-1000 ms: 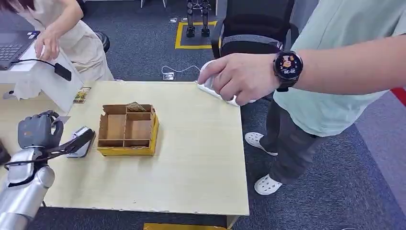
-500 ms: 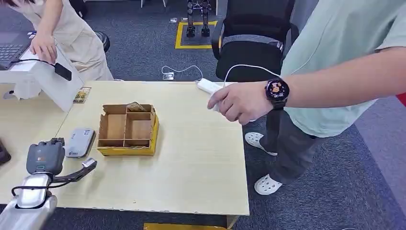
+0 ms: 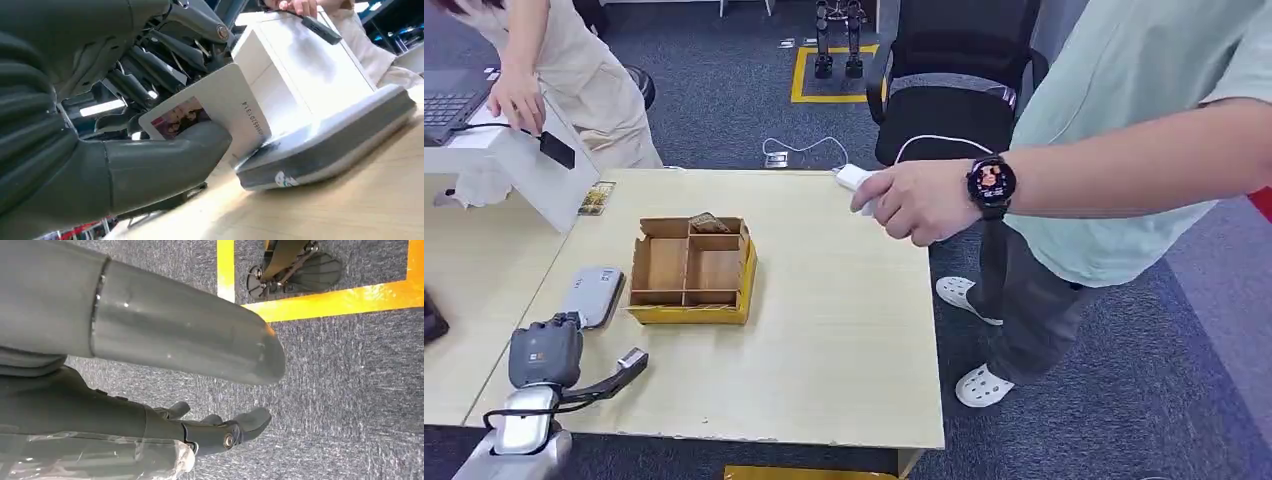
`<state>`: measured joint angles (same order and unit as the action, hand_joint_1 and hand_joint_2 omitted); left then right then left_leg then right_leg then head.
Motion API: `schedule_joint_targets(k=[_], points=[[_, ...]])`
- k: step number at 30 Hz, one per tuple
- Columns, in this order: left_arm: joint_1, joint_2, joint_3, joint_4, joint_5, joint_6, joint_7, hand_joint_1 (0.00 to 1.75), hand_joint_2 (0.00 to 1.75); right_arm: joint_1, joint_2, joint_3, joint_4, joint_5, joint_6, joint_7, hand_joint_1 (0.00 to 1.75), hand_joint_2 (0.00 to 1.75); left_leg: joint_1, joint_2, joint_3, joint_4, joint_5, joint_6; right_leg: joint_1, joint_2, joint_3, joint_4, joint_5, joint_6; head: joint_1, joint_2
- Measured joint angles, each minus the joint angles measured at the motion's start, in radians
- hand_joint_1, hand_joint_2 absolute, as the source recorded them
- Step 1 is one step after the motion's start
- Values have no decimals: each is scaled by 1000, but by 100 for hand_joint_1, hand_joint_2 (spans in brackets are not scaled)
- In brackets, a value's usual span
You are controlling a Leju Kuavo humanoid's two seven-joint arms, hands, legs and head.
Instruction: Pass the card to the sensor for recognition and then transmit it.
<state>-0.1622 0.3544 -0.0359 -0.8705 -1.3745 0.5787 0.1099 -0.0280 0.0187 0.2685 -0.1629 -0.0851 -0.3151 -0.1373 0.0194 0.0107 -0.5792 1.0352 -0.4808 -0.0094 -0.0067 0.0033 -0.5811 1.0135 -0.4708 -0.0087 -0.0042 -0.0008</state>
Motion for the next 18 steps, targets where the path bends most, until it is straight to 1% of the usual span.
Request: schedule_joint_targets(k=[2, 5, 13, 14, 17, 18], points=[[0, -7, 0, 0, 21, -1, -16, 175, 175, 0, 0, -1, 0, 1, 0, 0, 0, 0, 0, 0, 0, 0, 0, 0, 0, 0, 0, 0, 0, 0, 0, 0], [0, -16, 0, 0, 30, -3, -26, 175, 175, 0, 0, -2, 0, 1, 0, 0, 0, 0, 0, -1, 0, 0, 0, 0, 0, -1, 0, 0, 0, 0, 0, 0], [0, -30, 0, 0, 65, 3, -39, 175, 175, 0, 0, -2, 0, 2, -1, 0, 0, 0, 0, -2, 0, 0, 0, 0, 0, -1, 1, 0, 0, 0, 0, 0], [1, -31, 0, 0, 92, 11, -56, 175, 175, 0, 0, -2, 0, 2, -1, 1, 0, 0, 0, -2, 0, 0, 0, 0, 0, -1, 1, 0, 0, 0, 0, 0], [0, -35, 10, -23, 279, 35, -154, 175, 175, 0, 0, -2, 0, 8, -5, 2, 0, 0, 0, -2, 0, 0, 1, 1, 0, -2, 0, 0, 0, 0, 0, 0], [-2, -34, 18, -35, 318, 47, -180, 175, 175, 0, 0, -2, 0, 13, -5, 5, 0, 0, 0, -2, 0, 0, 1, 0, 0, -2, 0, 0, 0, 0, 0, 0]])
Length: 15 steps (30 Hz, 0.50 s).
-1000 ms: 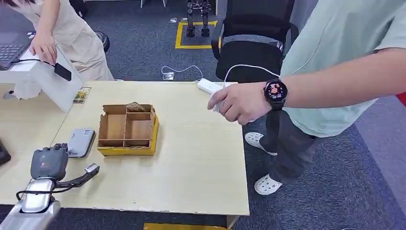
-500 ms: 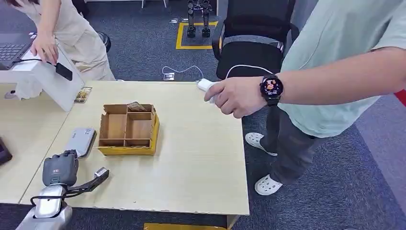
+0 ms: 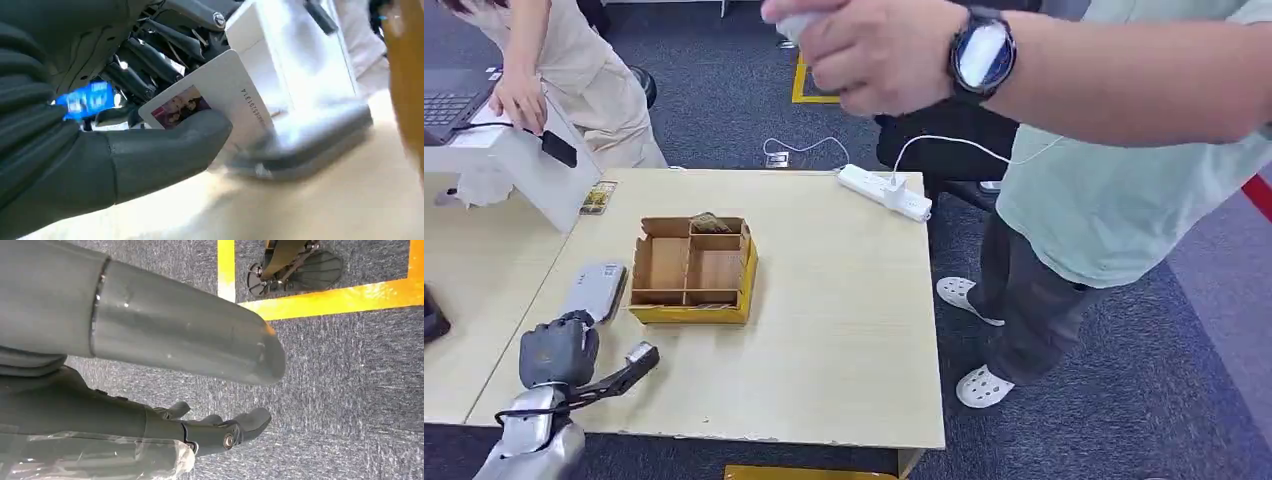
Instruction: Pass the card to the sensor for recognition and then transmit it.
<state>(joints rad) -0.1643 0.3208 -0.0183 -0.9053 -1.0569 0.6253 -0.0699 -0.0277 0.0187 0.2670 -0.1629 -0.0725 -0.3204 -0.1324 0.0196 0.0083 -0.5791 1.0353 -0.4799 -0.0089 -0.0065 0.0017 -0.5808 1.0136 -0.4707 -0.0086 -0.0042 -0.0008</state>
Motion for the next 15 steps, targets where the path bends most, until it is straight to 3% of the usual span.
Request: schedule_joint_targets(k=[2, 6, 15], points=[[-17, 10, 20, -35, 99, 4, -49, 175, 175, 0, 0, 0, 0, 11, 0, 5, 0, 0, 0, 0, 0, 0, 1, 0, 0, 0, -1, 0, 0, 0, 0, 0], [-122, 39, 61, -100, 193, -5, -88, 175, 175, 0, -1, 2, 0, 31, 0, 7, 0, 0, 1, -1, -1, 0, 2, 0, 1, -1, -1, 0, 2, 0, 0, 0], [-376, 79, 69, -119, 166, -39, -62, 175, 175, -8, 0, 10, -5, 53, 5, 21, 0, 0, 0, -2, -2, 0, 4, 0, 0, -1, -2, 0, 4, 0, 0, 0]])
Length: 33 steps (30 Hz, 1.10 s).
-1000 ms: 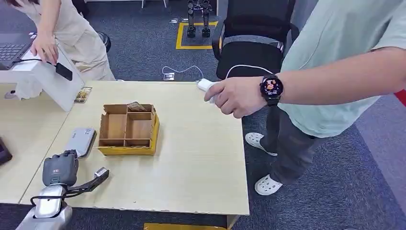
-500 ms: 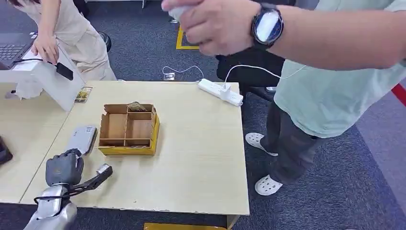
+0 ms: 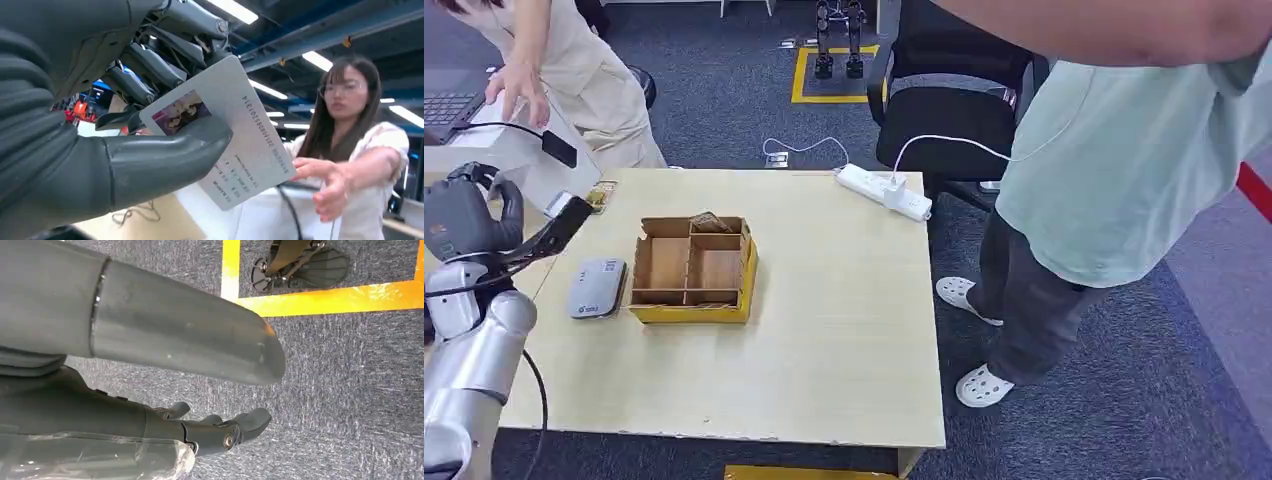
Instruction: Pass the card to the sensor for recognition and then transmit it.
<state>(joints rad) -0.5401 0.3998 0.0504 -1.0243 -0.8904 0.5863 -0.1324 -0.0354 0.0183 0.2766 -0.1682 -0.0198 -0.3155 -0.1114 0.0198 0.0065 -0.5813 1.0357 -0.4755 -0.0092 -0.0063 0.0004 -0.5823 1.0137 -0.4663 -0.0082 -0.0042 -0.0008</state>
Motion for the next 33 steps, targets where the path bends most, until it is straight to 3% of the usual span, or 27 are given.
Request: schedule_joint_targets(k=[16, 17, 29, 31, 33], points=[[-92, -15, -39, 49, -61, 10, 20, 175, 175, -10, 0, 2, -7, 11, 1, 7, 0, 0, 0, 0, -1, 0, 0, 0, 0, 1, -2, 0, 0, 0, 0, 0], [-98, -19, -47, 56, -64, 11, 20, 0, 175, -11, 0, 2, -8, 11, 1, 7, 0, 0, 0, 0, -1, 0, 0, 0, 0, 1, -1, 0, 0, 0, 0, 0], [-115, -49, -68, 104, -41, 37, 36, 0, 175, -15, 5, 2, -9, 17, 8, 17, 0, 0, 0, 1, -1, 1, 0, 0, 0, 1, -2, 0, 0, 0, 0, 0], [-115, -53, -72, 107, -11, 9, 29, 0, 175, -15, 5, 2, -9, 17, 8, 17, 0, 0, 0, 1, -1, 1, 0, 0, 0, 1, -2, 0, 0, 0, 0, 0], [-114, -55, -76, 107, 51, -72, 1, 0, 175, -15, 5, 2, -9, 17, 8, 17, 0, 0, 0, 1, -2, 1, 0, 0, 0, 1, -2, 0, 0, 0, 0, 0]])
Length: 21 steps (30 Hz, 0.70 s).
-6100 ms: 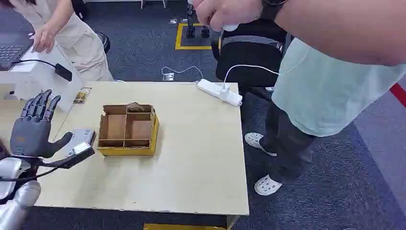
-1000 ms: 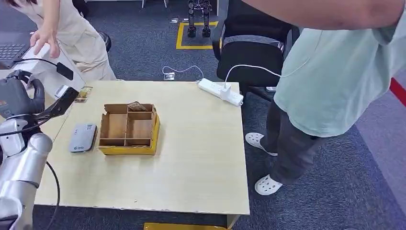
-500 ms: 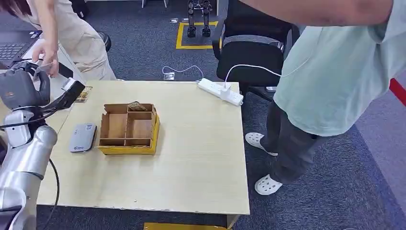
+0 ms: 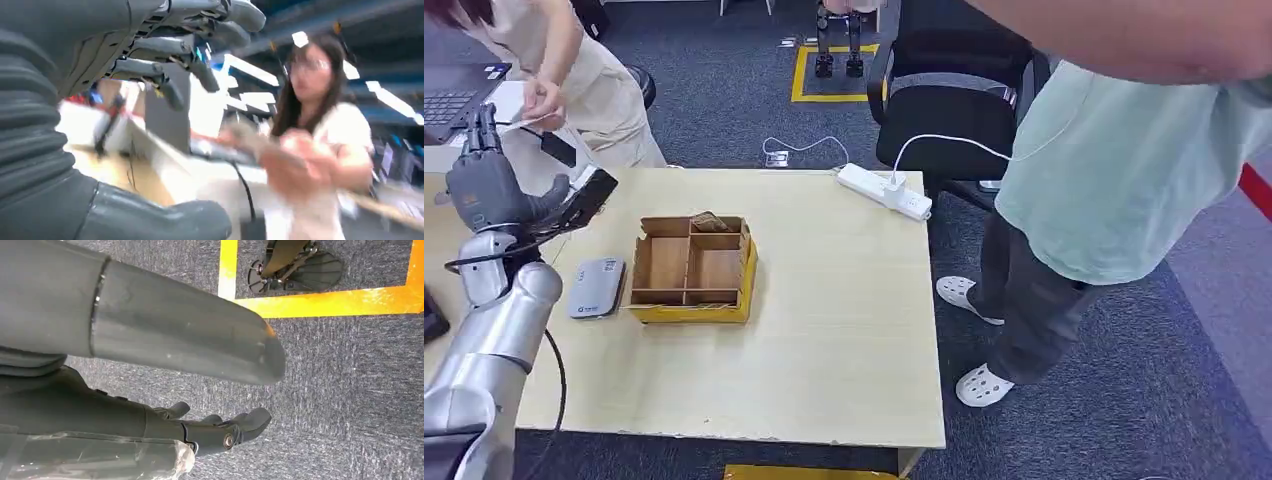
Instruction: Pass the card to the sensor for recognition and then transmit it.
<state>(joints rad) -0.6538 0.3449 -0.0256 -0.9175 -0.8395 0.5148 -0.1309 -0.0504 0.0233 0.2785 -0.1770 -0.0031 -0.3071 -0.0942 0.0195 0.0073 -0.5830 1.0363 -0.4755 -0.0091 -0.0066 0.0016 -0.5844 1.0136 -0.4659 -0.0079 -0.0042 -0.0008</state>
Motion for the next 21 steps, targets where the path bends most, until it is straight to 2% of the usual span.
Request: schedule_joint_targets(k=[2, 6, 8, 9, 10, 12, 14, 15, 16, 19, 21], points=[[4, 2, -9, -1, 47, -106, -17, 0, 175, 0, 0, 0, 0, -2, 1, -1, 0, 0, 0, 0, 0, 0, 0, 0, 0, 0, 0, 0, 0, 0, 0, 0], [45, 56, -63, -47, 176, -441, -87, 0, 175, 5, 0, -4, 0, -12, 6, -14, 0, 0, 0, 3, 0, 0, 0, 0, 0, 3, 0, 0, 0, 0, 0, 0], [90, 123, -97, -101, 256, -616, -128, 0, 175, 11, -3, -8, 1, -23, 7, -23, 0, 0, 0, 6, -2, -1, 0, 0, 0, 6, 0, 1, 0, 0, 1, 0], [132, 185, -116, -149, 306, -703, -154, 0, 175, 15, -6, -12, 2, -31, 6, -26, 0, 0, 0, 11, 0, -2, -2, -2, 0, 12, -1, 2, 0, 0, 2, 0], [193, 262, -127, -221, 368, -761, -171, 0, 175, 20, -6, -16, 2, -36, 6, -32, 0, 0, 1, 18, 1, -2, -4, -3, 0, 20, -4, 2, 0, -1, 0, 0], [300, 418, -127, -349, 449, -801, -171, 0, 175, 33, -10, -27, 4, -45, 6, -35, 0, 0, 1, 21, 0, -2, -5, -3, 1, 22, -5, 3, -1, -2, -4, 0], [457, 556, -107, -490, 514, -825, -149, 0, 175, 42, -14, -35, 6, -51, 6, -34, 0, 0, 1, 22, 1, -2, -8, -5, 1, 23, -7, 2, -3, -3, -5, 0], [554, 632, -75, -568, 524, -833, -141, 0, 175, 45, -16, -38, 8, -51, 6, -33, 0, 0, 1, 21, 0, -2, -8, -5, 1, 22, -7, 2, -4, -2, -7, 0], [637, 690, -31, -636, 518, -837, -139, 0, 175, 46, -16, -40, 10, -52, 7, -31, 0, 0, 1, 17, 0, -2, -8, -5, 1, 18, -6, 1, -6, -1, -7, 0], [848, 778, 108, -814, 471, -850, -130, 0, 175, 45, -19, -50, 11, -59, 8, -28, 0, 0, 1, 5, -2, -2, -9, -3, 1, 6, -3, 0, -9, 1, -4, 0], [943, 804, 172, -904, 415, -838, -125, 0, 175, 43, -19, -54, 11, -60, 8, -28, 0, 0, 0, 2, -2, -2, -8, -1, 0, 2, -1, -1, -8, 2, -3, 0]])
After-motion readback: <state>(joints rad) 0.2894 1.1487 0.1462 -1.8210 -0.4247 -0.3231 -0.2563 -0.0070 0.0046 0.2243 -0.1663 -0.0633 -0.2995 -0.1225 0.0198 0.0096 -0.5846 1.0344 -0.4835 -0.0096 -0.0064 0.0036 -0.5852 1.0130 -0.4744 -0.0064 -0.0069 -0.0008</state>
